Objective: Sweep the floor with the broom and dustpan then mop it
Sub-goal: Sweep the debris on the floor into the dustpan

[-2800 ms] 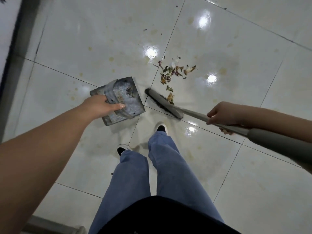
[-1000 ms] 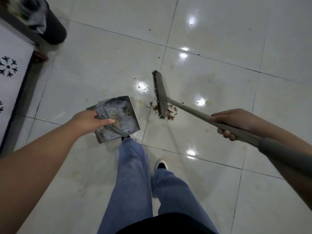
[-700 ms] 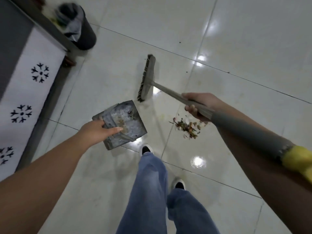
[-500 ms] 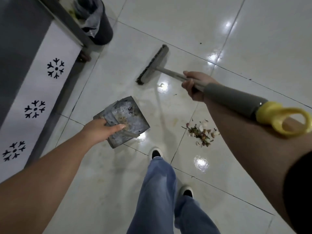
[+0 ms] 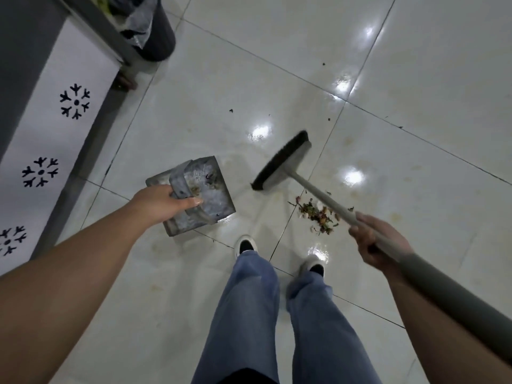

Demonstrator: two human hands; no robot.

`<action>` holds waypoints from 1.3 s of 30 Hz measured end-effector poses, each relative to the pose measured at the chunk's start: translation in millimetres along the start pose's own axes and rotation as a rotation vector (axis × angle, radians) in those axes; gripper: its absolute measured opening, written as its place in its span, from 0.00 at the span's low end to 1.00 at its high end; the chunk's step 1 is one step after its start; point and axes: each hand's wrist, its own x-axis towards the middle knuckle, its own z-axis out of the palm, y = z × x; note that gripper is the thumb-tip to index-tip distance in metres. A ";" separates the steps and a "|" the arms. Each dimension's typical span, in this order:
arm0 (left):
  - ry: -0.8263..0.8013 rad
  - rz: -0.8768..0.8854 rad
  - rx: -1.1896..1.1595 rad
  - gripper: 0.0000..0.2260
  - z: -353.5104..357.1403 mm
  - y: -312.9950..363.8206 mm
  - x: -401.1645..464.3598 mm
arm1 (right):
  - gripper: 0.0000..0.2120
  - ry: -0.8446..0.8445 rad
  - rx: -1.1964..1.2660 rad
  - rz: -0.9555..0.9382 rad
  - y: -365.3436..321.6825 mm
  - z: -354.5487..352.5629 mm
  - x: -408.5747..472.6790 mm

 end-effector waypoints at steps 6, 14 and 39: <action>-0.008 0.028 0.073 0.26 25.6 46.1 -21.9 | 0.11 0.128 -0.070 -0.057 -9.3 -56.8 -39.2; 0.038 0.062 0.086 0.26 58.6 135.9 -50.3 | 0.07 0.193 -0.487 -0.343 -108.7 -97.7 -87.8; 0.053 0.098 -0.169 0.14 90.7 246.5 -44.7 | 0.18 0.324 -1.089 -0.175 -143.0 -149.6 -36.6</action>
